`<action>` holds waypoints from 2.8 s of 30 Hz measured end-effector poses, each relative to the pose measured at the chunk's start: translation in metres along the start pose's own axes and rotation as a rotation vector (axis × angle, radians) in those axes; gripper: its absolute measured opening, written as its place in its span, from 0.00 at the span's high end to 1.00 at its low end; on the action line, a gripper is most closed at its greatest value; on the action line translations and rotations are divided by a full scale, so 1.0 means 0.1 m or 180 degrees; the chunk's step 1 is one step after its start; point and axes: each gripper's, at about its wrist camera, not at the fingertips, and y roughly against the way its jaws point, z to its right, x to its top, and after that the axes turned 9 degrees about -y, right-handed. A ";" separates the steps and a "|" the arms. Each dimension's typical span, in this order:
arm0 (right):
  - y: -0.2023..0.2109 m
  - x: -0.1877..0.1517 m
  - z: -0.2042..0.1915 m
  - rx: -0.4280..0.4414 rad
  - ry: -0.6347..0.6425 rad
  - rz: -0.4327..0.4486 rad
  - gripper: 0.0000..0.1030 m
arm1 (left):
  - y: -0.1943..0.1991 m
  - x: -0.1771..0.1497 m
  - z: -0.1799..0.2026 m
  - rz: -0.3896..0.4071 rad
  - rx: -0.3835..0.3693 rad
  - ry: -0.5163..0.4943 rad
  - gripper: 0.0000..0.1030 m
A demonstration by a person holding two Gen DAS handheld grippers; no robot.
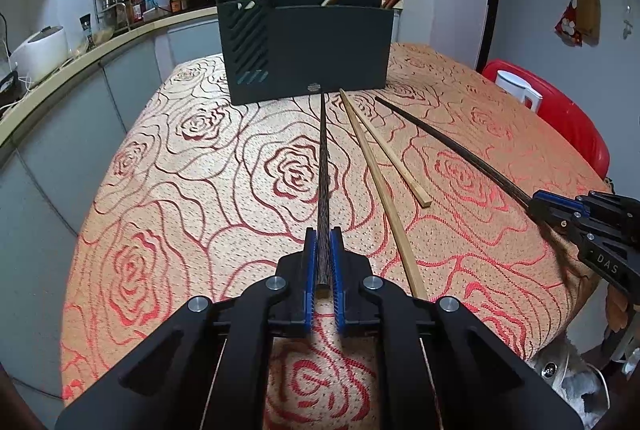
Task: Organize utensils
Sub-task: 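Close the left tool on a dark chopstick while the right tool grasps another dark chopstick, then lift both held chopsticks and carry them over the black caddy, then lower the dark chopsticks into the caddy and open both tools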
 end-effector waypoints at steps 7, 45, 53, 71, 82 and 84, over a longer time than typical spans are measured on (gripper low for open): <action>0.22 0.11 0.00 0.0036 -0.0033 0.0181 0.92 | 0.23 0.11 -0.03 0.0103 0.0093 -0.0121 0.94; 1.04 1.36 -0.04 0.0506 -0.0225 0.0965 0.92 | 1.32 1.22 -0.42 0.0968 0.0192 -0.0166 0.94; 0.93 1.55 0.01 0.0440 -0.0277 0.0900 0.92 | 1.21 1.35 -0.48 0.0917 0.0233 -0.0120 0.93; 0.98 2.12 0.03 0.0365 -0.0208 0.1048 0.92 | 1.13 1.81 -0.55 0.0917 0.0254 -0.0230 0.93; 1.09 2.65 0.04 0.0344 -0.0228 0.1212 0.92 | 1.32 2.31 -0.64 0.1130 0.0217 -0.0206 0.93; 1.09 2.74 0.02 0.0335 -0.0216 0.1231 0.92 | 1.32 2.38 -0.64 0.1148 0.0234 -0.0227 0.94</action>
